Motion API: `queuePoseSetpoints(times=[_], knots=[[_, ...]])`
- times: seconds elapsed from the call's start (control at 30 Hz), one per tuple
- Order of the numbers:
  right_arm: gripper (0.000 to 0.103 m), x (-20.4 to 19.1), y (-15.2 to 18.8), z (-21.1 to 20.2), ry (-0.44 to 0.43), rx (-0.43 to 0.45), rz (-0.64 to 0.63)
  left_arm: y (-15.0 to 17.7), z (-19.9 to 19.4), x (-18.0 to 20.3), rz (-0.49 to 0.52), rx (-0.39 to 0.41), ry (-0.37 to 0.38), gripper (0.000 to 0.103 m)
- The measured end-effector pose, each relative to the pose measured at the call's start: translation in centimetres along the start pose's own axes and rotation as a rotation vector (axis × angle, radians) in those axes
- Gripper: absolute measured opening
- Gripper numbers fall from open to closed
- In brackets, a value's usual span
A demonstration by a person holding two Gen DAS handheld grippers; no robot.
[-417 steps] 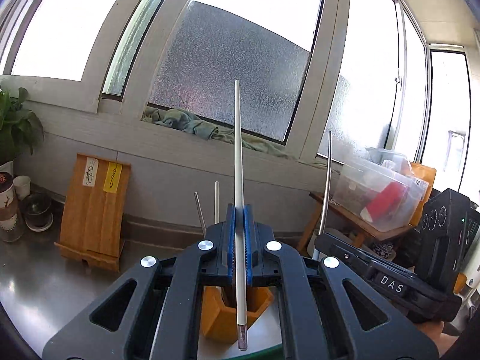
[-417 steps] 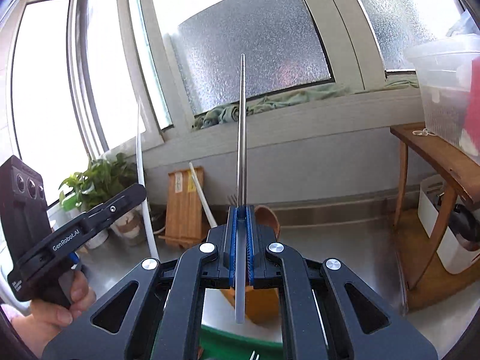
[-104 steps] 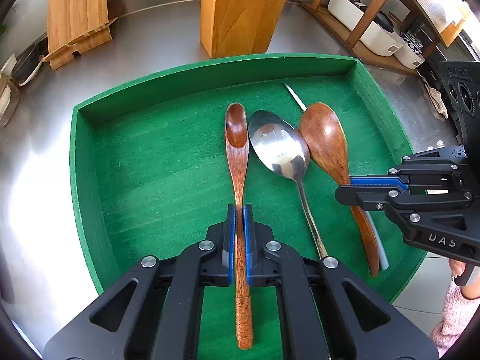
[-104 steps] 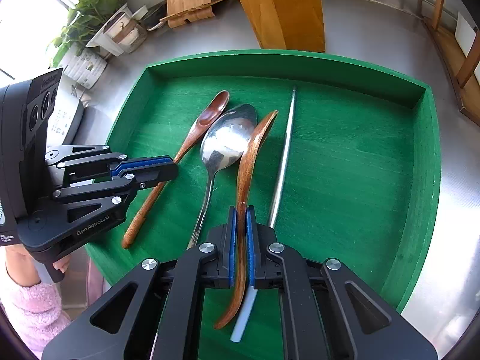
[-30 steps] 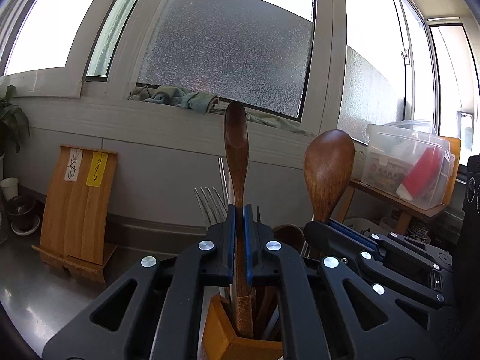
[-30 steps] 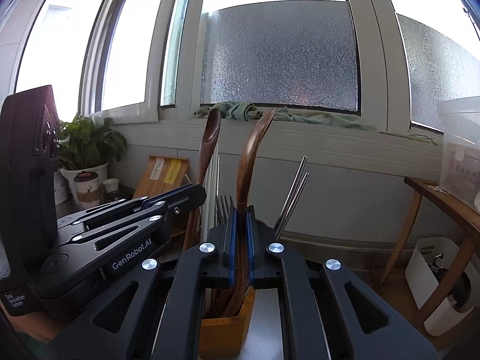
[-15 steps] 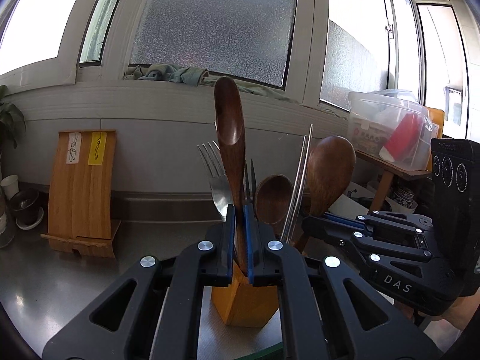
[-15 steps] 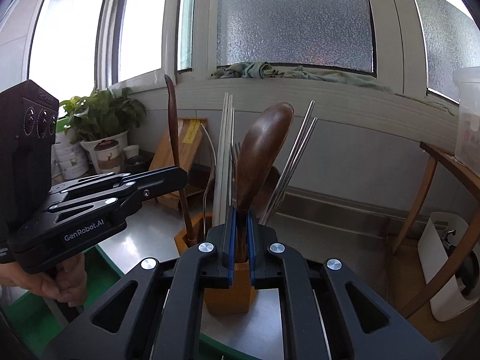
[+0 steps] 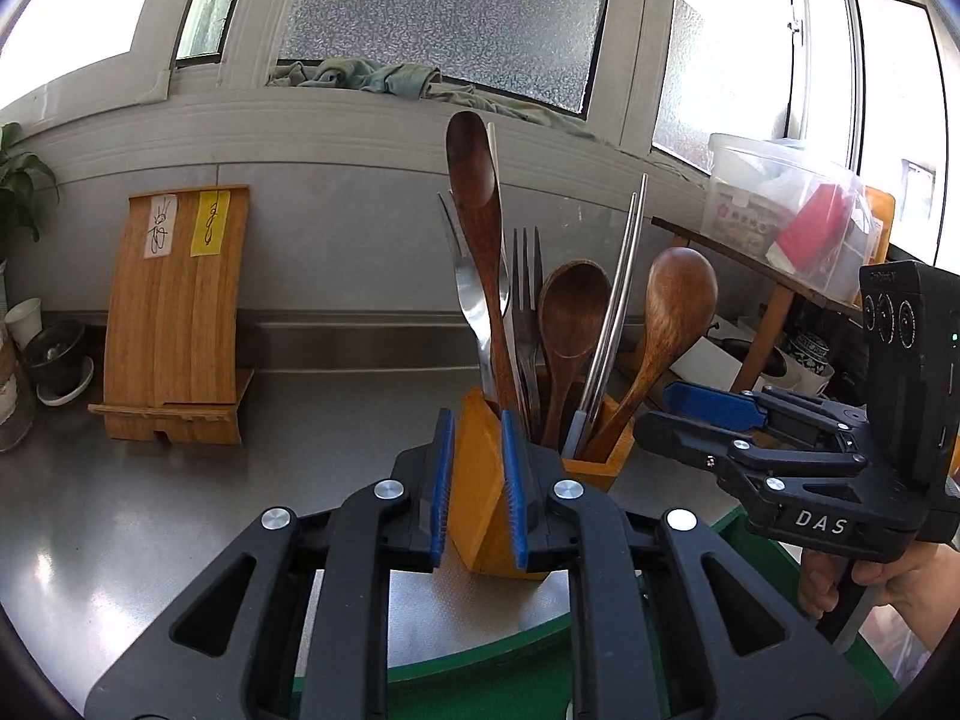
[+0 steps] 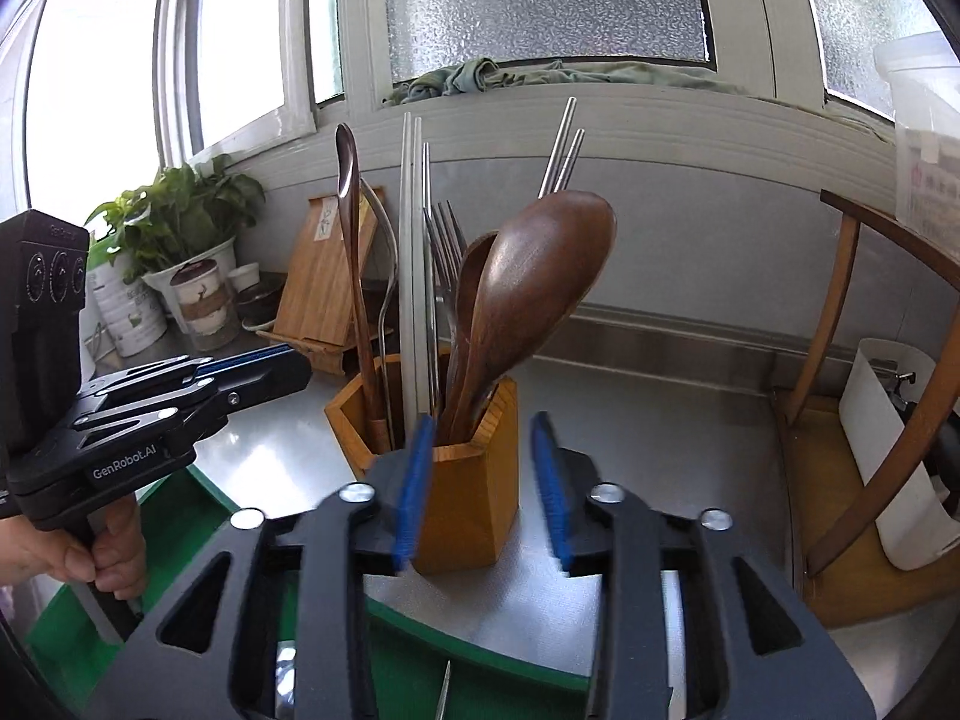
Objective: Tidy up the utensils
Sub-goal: 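Move both open tools back over the green tray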
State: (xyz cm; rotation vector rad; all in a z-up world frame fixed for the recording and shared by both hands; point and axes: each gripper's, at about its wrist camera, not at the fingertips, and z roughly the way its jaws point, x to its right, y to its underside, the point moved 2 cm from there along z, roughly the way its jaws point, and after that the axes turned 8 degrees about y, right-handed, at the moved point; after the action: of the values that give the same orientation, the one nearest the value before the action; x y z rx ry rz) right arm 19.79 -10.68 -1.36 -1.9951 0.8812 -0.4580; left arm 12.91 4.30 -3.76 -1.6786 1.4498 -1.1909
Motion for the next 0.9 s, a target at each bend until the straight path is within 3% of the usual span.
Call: queuePoseSetpoints(times=[0.1,0.17,0.43,0.6,0.77,0.9], knots=[[0.064,0.2,0.2,-0.8,0.000,0.002,0.016,0.3,-1.0,0.1,-0.002,-0.008,-0.012,0.028],[0.076,0.0,0.0,-1.3,0.006,0.015,0.009,0.3,-1.8,0.2,0.002,-0.008,-0.025,0.033],[0.082,0.3,-1.0,-3.1,0.036,0.044,0.063,-0.2,-5.3,0.9,0.002,0.013,-0.054,0.047],[0.091,0.6,-0.8,-6.1,0.074,0.035,0.055,-0.6,-7.8,1.3,-0.012,0.014,-0.073,0.063],[0.092,0.9,-0.4,-9.5,0.082,-0.029,0.042,-0.1,-9.7,2.7,-0.009,-0.041,-0.054,0.079],[0.092,0.3,0.8,-10.4,0.058,-0.171,0.001,1.5,-9.7,3.9,-0.014,-0.170,-0.040,0.083]])
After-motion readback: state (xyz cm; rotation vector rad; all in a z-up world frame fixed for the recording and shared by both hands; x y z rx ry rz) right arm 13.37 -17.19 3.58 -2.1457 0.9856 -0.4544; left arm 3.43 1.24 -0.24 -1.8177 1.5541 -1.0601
